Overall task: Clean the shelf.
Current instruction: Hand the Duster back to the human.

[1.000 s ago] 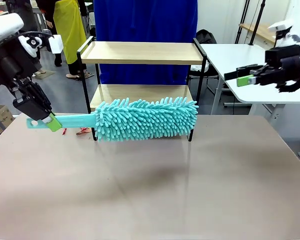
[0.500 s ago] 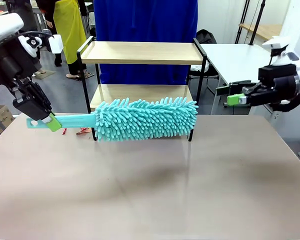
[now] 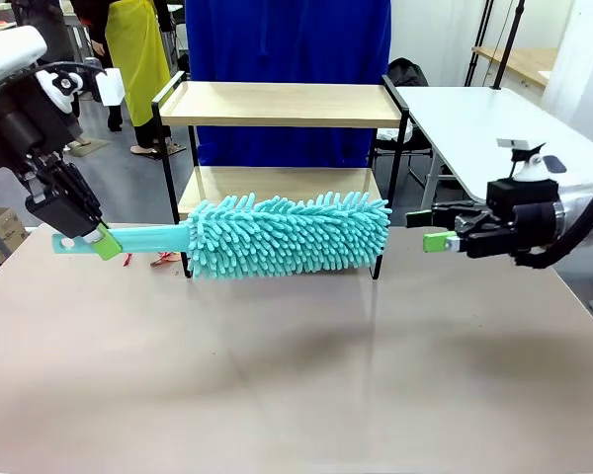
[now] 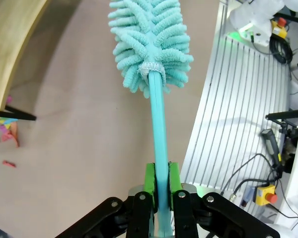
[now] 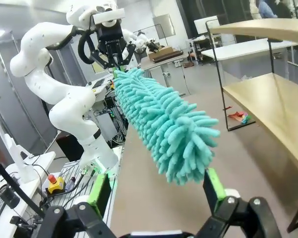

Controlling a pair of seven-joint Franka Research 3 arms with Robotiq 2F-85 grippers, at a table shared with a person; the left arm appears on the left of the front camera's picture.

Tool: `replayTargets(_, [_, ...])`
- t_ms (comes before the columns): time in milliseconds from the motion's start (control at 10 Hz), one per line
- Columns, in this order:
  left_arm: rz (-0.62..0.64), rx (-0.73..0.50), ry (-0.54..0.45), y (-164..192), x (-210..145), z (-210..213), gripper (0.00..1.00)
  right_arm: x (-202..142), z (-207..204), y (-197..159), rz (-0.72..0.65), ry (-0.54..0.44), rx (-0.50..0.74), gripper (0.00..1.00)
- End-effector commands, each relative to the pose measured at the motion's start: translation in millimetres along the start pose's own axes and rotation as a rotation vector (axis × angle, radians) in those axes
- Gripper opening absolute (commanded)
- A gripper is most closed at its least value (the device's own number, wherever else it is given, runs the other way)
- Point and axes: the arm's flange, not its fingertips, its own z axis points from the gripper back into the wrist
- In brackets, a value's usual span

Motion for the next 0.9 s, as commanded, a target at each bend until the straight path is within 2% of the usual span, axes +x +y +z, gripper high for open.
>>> replayTargets(0, [0.003, -0.005, -0.012, -1.3, 0.0, 1.4, 0.13, -5.4, -14.0, -10.6, -0.046, -0.029, -0.004, 1.0])
replayTargets(200, [0.003, -0.005, -0.012, -1.3, 0.0, 1.4, 0.13, 0.0, 0.0, 0.0, 0.0, 0.0, 0.0, 1.0])
replayTargets(300, [0.003, -0.005, -0.012, -1.3, 0.0, 1.4, 0.13, -8.9, -9.4, -3.6, -0.028, -0.005, 0.008, 1.0])
replayTargets(400, [0.003, -0.005, -0.012, -1.3, 0.0, 1.4, 0.13, -13.9, -23.6, -3.6, 0.014, 0.01, -0.01, 1.0])
replayTargets(800, [0.003, -0.005, -0.012, -1.3, 0.0, 1.4, 0.13, -20.6, -54.8, -7.7, 0.077, -0.063, -0.067, 1.0])
